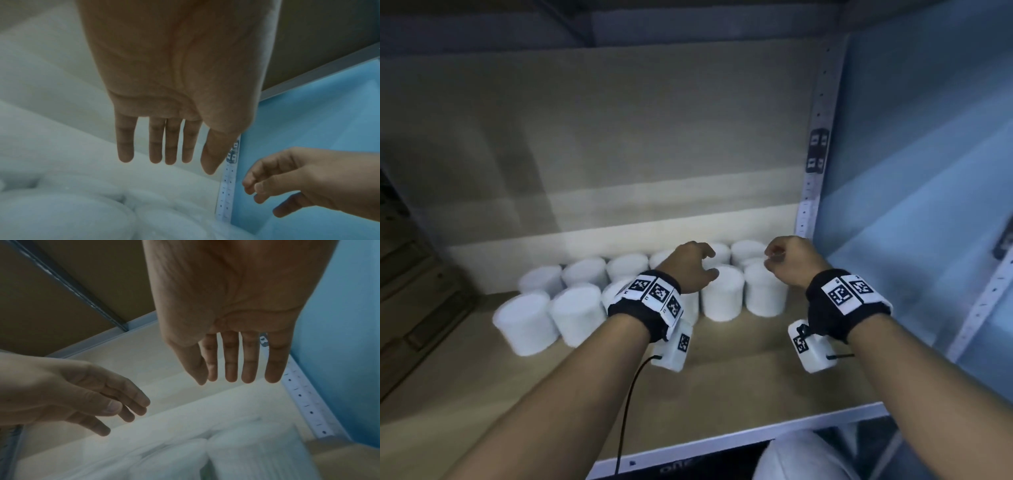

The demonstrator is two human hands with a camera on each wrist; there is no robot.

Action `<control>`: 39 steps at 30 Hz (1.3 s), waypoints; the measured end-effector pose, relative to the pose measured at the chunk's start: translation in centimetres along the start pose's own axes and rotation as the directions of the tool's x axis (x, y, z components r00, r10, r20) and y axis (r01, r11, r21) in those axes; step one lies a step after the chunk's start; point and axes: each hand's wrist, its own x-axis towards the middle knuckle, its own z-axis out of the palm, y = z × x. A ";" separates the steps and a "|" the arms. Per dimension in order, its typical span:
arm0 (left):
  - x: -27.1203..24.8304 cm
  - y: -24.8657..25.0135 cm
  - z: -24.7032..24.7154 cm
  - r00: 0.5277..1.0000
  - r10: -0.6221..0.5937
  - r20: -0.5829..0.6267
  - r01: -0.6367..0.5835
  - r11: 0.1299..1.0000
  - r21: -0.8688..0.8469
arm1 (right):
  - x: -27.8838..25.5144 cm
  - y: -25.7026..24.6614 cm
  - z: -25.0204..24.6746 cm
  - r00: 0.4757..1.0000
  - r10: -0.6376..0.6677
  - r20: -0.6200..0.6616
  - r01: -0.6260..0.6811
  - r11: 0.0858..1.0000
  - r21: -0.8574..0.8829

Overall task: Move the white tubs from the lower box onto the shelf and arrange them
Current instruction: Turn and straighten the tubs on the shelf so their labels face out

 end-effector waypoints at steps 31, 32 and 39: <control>4.9 -0.4 7.1 1.000 -0.008 -0.029 0.012 0.990 0.142 | 1.2 1.0 2.4 0.982 0.042 0.182 0.029 0.929 -0.368; 4.9 -0.4 7.2 0.999 -0.007 -0.037 0.012 0.991 0.136 | 1.2 1.0 2.4 0.981 0.045 0.188 0.028 0.928 -0.371; 4.9 -0.7 7.3 0.999 -0.008 -0.041 0.012 0.995 0.104 | 1.4 1.1 2.4 0.977 0.041 0.207 0.046 0.917 -0.396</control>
